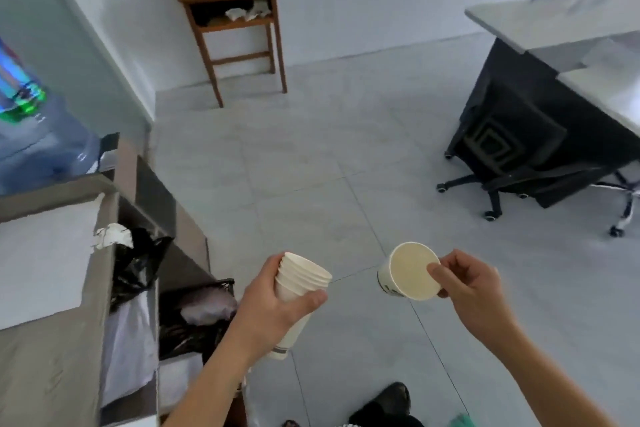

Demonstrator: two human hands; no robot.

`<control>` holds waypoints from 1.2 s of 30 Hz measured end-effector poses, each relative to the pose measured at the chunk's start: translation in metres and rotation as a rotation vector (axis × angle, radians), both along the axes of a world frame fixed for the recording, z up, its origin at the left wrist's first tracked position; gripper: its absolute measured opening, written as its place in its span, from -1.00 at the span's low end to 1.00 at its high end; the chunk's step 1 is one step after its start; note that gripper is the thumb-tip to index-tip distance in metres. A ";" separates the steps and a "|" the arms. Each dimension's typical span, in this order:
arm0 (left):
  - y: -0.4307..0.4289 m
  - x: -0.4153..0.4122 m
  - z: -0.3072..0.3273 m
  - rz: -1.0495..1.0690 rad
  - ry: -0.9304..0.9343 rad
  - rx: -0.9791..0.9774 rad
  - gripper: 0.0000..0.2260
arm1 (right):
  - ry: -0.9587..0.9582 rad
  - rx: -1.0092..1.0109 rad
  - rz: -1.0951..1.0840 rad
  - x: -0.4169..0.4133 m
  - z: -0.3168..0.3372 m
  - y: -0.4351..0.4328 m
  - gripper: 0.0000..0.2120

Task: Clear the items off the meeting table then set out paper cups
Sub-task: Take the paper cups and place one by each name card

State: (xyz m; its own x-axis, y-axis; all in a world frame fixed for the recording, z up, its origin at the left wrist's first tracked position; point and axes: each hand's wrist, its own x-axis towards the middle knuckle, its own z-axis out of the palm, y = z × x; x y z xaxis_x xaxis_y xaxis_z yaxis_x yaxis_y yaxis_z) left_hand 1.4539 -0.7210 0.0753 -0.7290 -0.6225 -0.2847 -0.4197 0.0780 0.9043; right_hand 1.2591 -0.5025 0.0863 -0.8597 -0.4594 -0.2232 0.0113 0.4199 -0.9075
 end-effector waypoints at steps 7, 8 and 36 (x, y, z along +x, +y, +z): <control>0.056 -0.151 0.002 -0.312 -0.077 -0.072 -0.44 | -0.069 0.005 -0.347 -0.082 -0.017 0.111 -0.75; 0.066 -0.171 0.002 -0.356 -0.083 -0.076 -0.44 | -0.085 -0.001 -0.383 -0.095 -0.018 0.123 -0.77; 0.242 -0.820 0.016 -1.085 0.009 -0.080 -0.37 | -0.008 -0.041 -1.037 -0.513 -0.001 0.307 -0.80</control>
State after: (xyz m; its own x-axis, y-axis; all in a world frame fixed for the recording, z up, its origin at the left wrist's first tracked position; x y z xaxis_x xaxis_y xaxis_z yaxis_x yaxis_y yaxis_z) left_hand 0.6339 -0.4787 0.0910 -0.9034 0.3383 -0.2635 -0.0846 0.4617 0.8830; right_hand 0.7462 -0.1956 0.0851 -0.8358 0.4977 -0.2316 0.3555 0.1692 -0.9192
